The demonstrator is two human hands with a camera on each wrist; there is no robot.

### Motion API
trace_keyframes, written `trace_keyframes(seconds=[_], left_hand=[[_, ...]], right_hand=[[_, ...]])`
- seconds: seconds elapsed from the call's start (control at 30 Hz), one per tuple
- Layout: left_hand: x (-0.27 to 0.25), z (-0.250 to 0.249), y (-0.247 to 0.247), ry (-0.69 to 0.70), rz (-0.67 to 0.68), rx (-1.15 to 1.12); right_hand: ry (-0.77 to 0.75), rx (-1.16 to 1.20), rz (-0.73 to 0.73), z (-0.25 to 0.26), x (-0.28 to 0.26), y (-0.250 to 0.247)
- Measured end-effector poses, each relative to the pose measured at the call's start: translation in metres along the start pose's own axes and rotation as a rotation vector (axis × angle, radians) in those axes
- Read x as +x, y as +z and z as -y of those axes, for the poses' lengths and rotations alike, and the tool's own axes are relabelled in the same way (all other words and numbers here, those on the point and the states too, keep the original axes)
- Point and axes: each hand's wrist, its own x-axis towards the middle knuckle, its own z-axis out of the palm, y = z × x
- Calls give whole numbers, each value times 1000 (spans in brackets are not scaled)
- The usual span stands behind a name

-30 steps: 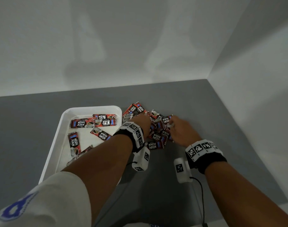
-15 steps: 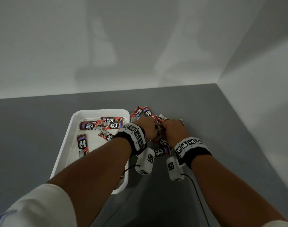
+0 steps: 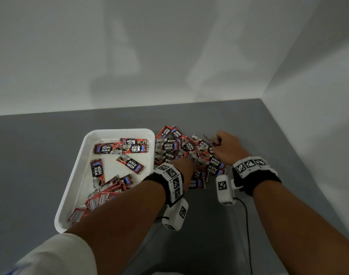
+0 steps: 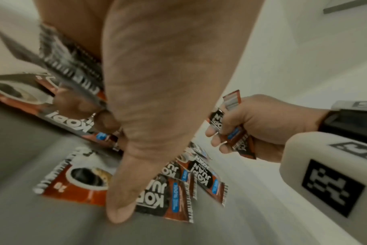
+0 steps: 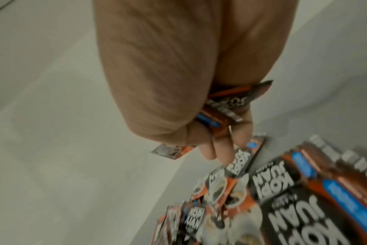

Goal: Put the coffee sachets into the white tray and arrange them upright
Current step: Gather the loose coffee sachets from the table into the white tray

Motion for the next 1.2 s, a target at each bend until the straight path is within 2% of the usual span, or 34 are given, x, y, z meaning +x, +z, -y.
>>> trace_keyframes(seconds=[0.13,0.23,0.33,0.4,0.5,0.6,0.7,1.0,1.07,1.2], left_hand=[[-4,-5,0,13,-40,-31],[-9,-10,-15,19,-41,-81],[-10,-1,-32,-10,-156,-151],[-10,10,-38,-43,-264,-179],[-12,24,-42,-81,-278,-34],[-6,31,-37,-107,-269,90],[-3,33,-29,-116,-267,147],[1,33,-34,-67,-245,165],[2,30,-39,-70,-253,118],[7,17,-47,-34,-305,-114]], right_hand=[[7,-80,99,-16,8,-9],[22,-185,86,-15,12,-3],[18,-285,3,-14,15,6],[-22,-349,21,-15,19,12],[-79,-407,105,-19,23,21],[-67,-445,64,-22,22,24],[-52,-416,39,-22,20,20],[-13,-99,98,-11,-4,-2],[-11,-124,103,-11,-6,2],[-19,-193,91,-11,-14,11]])
